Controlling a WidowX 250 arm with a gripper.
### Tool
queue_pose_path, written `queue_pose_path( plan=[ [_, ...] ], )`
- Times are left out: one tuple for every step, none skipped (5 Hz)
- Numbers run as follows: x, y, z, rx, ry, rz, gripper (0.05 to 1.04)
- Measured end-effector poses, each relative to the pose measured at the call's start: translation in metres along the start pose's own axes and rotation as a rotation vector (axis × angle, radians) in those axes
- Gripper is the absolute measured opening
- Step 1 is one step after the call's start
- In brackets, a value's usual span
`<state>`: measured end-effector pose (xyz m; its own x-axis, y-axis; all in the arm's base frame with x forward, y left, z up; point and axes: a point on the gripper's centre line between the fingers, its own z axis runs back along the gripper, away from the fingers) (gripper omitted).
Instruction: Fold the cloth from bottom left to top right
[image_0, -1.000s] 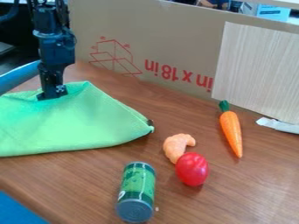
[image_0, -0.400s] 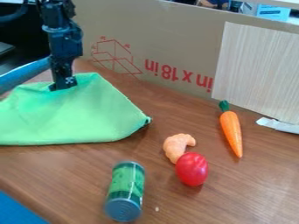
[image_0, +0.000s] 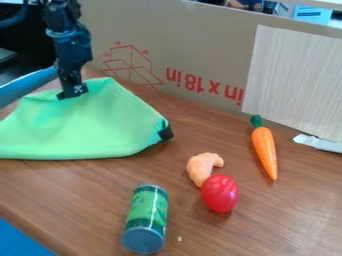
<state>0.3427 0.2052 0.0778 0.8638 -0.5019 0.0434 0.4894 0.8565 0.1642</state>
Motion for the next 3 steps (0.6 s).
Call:
queue_pose_path(
  plan=[
    [0.004, 0.010, -0.005, 0.023, 0.000, 0.012, 0.067],
    [0.007, 0.016, -0.014, 0.025, -0.001, 0.010, 0.067],
    [0.007, 0.023, -0.020, 0.035, -0.007, 0.009, 0.073]
  ],
)
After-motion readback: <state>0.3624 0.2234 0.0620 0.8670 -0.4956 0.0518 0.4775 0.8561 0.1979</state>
